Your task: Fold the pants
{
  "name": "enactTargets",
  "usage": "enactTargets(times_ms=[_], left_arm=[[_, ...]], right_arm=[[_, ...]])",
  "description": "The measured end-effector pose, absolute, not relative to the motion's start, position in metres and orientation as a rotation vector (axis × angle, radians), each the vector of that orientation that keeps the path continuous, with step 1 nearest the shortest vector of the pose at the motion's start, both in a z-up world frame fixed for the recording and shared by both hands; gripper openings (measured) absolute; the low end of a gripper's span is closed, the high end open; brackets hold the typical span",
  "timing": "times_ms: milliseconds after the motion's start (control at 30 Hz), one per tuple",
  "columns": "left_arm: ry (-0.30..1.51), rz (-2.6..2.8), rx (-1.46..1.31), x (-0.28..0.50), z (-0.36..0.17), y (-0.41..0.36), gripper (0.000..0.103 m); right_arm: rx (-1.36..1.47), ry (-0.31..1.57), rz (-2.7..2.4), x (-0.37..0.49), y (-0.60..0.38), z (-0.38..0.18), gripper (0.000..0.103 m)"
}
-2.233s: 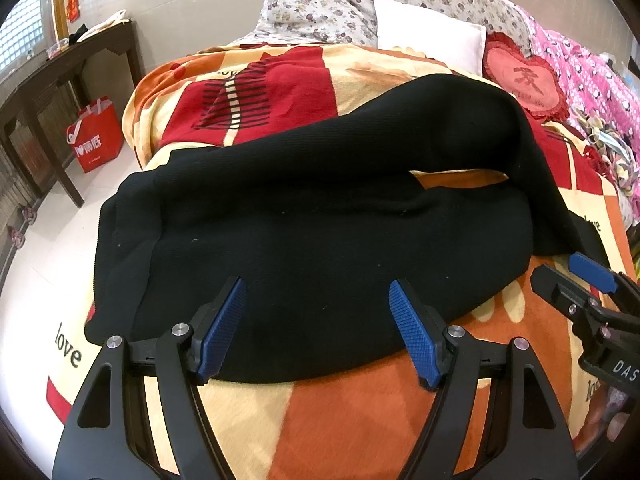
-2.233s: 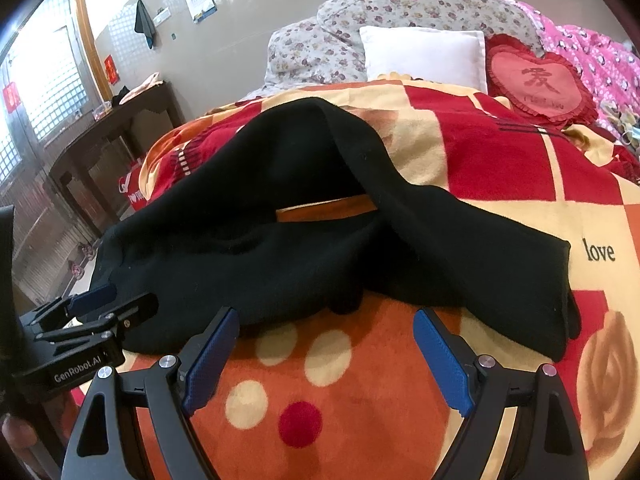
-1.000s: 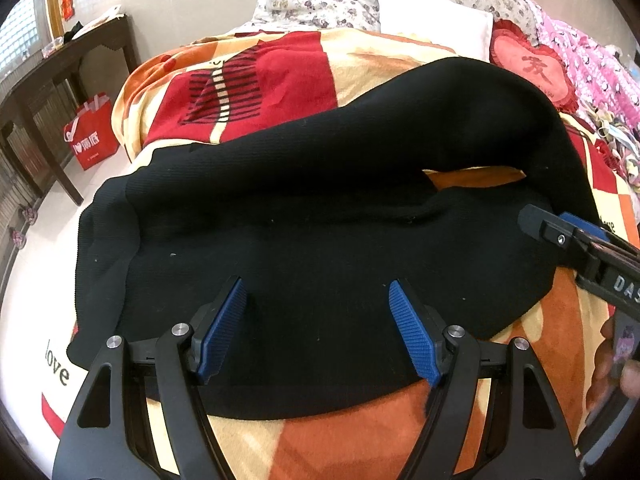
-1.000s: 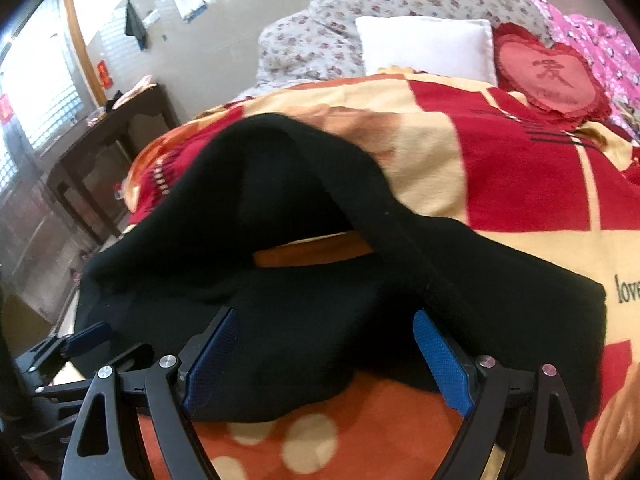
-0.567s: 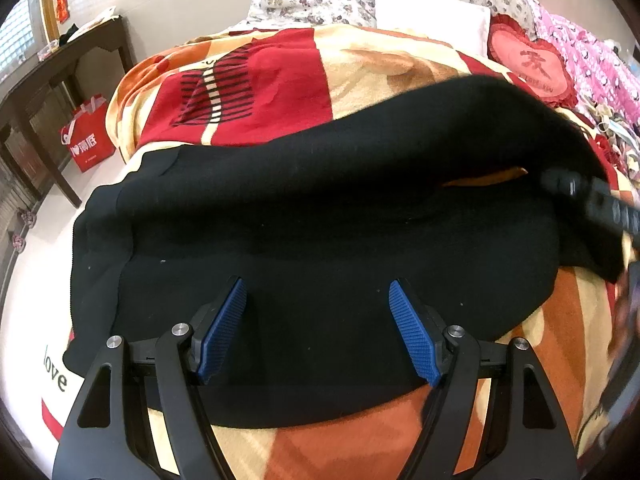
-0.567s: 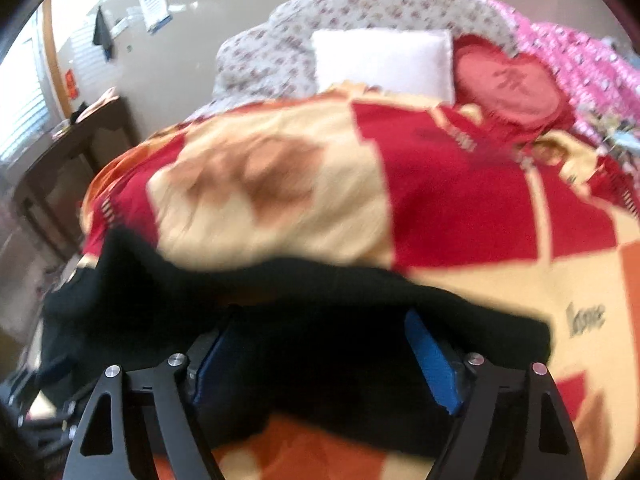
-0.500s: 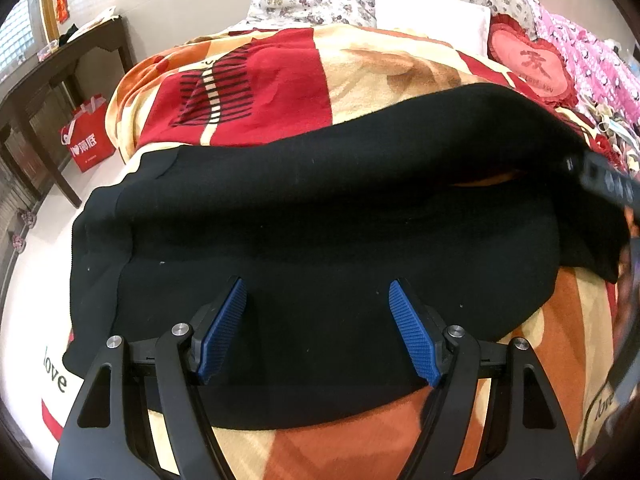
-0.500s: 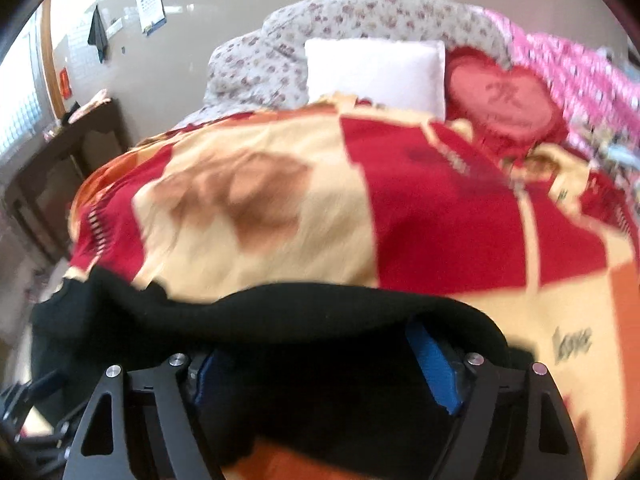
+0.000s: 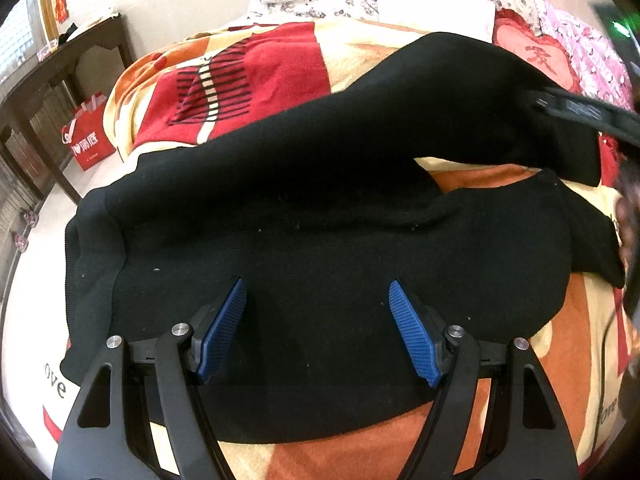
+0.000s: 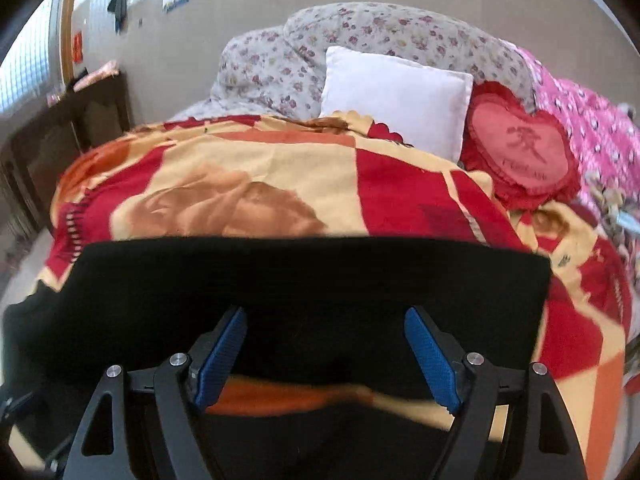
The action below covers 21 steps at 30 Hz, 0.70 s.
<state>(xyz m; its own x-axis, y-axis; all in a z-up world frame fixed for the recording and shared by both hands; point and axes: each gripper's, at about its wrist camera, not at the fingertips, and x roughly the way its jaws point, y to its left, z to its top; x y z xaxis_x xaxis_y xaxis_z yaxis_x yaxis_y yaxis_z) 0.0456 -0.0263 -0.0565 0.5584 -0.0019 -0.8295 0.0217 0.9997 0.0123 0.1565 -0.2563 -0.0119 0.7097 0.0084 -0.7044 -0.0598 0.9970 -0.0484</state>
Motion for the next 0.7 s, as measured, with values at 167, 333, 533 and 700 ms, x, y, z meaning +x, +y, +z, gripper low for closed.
enactTargets(times_ms=[167, 333, 533, 700], left_arm=[[0.984, -0.040, -0.002, 0.040, -0.051, -0.023, 0.074], [1.021, -0.101, -0.080, 0.031, -0.044, -0.004, 0.074], [0.984, -0.018, -0.134, 0.005, -0.028, 0.048, 0.074], [0.992, 0.064, -0.274, -0.018, -0.036, 0.101, 0.074]], right_arm=[[-0.041, 0.774, 0.022, 0.094, -0.291, -0.016, 0.079], [-0.032, 0.829, -0.105, 0.048, -0.332, -0.037, 0.079], [0.113, 0.873, -0.148, 0.024, -0.371, -0.058, 0.079], [0.229, 0.875, -0.135, 0.016, -0.383, -0.069, 0.079]])
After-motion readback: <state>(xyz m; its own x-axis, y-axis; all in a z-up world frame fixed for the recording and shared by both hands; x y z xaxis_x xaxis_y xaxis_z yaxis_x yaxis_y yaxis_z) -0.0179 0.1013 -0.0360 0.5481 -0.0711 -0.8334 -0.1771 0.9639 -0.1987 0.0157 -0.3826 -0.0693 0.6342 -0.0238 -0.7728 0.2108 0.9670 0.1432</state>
